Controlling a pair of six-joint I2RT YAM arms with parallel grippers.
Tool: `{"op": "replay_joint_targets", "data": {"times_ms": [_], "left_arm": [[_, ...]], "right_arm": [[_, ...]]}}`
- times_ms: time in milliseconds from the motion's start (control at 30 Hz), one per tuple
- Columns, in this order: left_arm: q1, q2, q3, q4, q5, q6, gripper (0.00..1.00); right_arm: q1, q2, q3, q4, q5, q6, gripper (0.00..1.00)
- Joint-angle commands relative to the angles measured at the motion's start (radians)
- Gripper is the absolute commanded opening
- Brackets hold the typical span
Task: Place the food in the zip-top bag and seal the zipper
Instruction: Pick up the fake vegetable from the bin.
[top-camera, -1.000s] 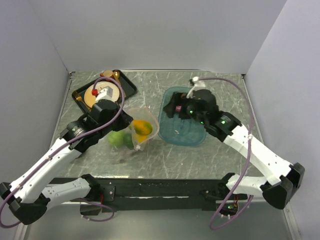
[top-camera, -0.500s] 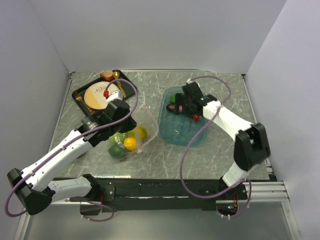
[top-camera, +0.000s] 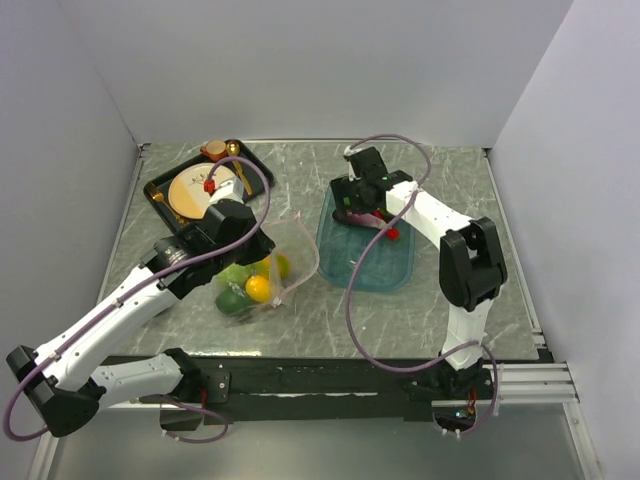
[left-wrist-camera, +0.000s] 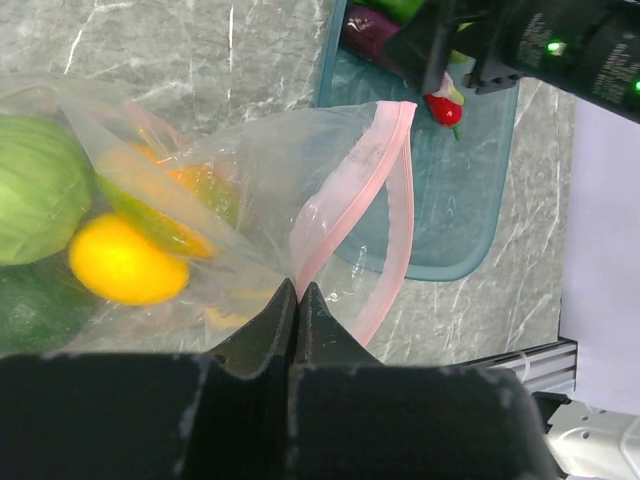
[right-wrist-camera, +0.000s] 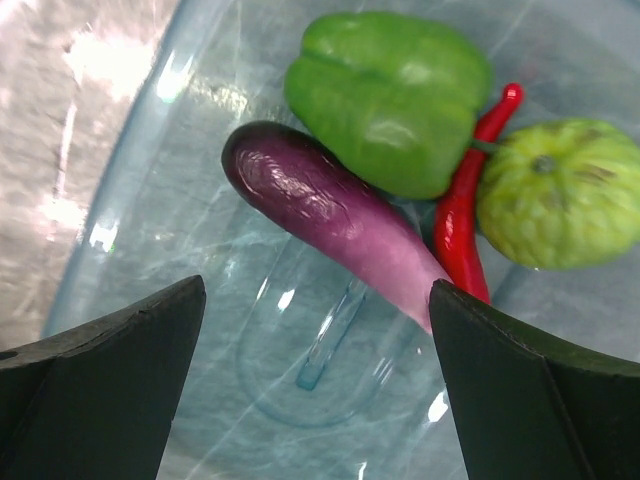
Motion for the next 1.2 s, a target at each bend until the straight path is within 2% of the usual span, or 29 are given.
{"op": "replay_joint_targets", "data": {"times_ms": [0, 100, 367, 600, 800, 900, 1100, 1167], "left_arm": [[0.000, 0.006, 0.045, 0.015, -0.003, 0.035, 0.02], [0.002, -0.011, 0.029, 0.018, -0.010, 0.017, 0.02], [0.002, -0.012, 0.023, 0.023, -0.016, 0.020, 0.04], [0.003, -0.017, 0.019, 0.023, -0.018, 0.017, 0.03], [0.003, -0.028, 0.022, 0.014, -0.036, 0.017, 0.05], [0.002, -0.026, 0.023, 0.017, -0.027, 0.024, 0.05], [0.005, -0.026, 0.023, 0.009, -0.027, 0.021, 0.05], [0.003, -0.031, 0.020, 0.018, -0.023, 0.021, 0.05]], "right_arm": [[-0.017, 0.043, -0.001, 0.037, -0.030, -0.060, 1.00], [-0.021, 0.054, -0.001, 0.037, -0.074, -0.068, 0.99], [-0.027, 0.083, -0.032, 0.030, -0.070, -0.072, 0.98], [-0.037, 0.091, -0.069, 0.049, -0.114, -0.049, 0.86], [-0.035, 0.020, -0.162, 0.104, -0.163, -0.016, 0.60], [-0.035, -0.027, -0.219, 0.141, -0.199, -0.011, 0.52], [-0.035, -0.102, -0.306, 0.173, -0.248, 0.021, 0.29], [-0.033, -0.148, -0.323, 0.187, -0.265, 0.035, 0.28]]}}
